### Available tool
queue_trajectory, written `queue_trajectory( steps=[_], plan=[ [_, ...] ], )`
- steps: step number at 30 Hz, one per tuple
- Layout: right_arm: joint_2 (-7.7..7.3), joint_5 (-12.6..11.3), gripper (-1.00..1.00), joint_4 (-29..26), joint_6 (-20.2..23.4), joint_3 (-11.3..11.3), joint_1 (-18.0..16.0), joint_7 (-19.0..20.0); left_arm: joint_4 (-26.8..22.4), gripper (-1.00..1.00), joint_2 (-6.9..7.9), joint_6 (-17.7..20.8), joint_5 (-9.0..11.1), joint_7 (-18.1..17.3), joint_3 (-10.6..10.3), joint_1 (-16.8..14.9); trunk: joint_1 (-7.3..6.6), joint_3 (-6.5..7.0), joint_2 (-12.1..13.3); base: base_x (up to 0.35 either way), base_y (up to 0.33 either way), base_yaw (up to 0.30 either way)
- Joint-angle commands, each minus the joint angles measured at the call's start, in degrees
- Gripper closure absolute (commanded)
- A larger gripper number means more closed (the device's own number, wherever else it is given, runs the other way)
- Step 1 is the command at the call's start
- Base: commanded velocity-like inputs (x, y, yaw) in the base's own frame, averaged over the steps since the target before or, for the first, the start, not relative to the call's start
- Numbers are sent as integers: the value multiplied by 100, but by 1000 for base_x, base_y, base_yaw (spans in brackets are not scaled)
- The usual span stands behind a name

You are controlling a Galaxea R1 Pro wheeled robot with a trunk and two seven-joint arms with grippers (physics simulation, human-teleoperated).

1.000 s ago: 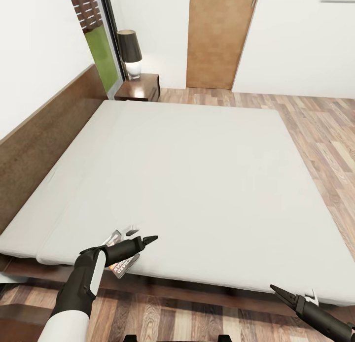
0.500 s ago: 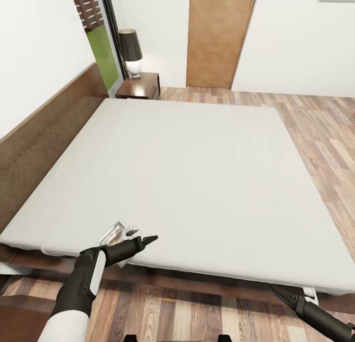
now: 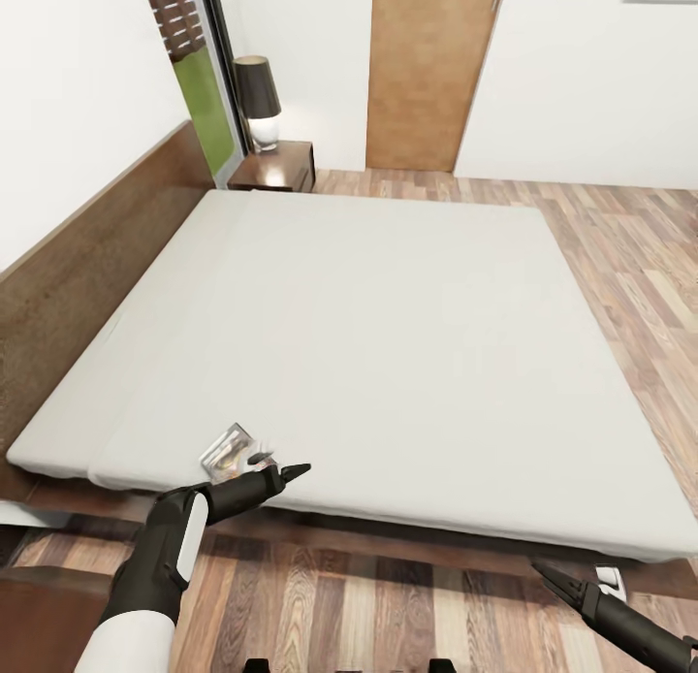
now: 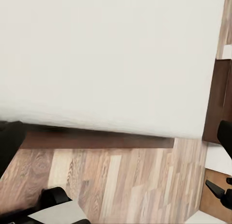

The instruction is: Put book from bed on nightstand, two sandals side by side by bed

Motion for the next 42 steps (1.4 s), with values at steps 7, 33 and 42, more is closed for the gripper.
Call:
queue_trajectory(
  steps=[7,33,42],
  plan=[
    [-3,-41,-100,7,60,17,0,13,-3,-100,-5,50,17,-17,20,-1,-2,-5,-5,-190,0,0],
    [6,-41,-100,10,60,17,0,13,191,-100,-2,43,17,-4,19,-6,-2,-5,-5,-4,0,154],
    [4,-41,-100,9,60,17,-2,13,199,-100,0,42,17,-1,19,-1,-2,-5,-5,0,0,273]
  ],
)
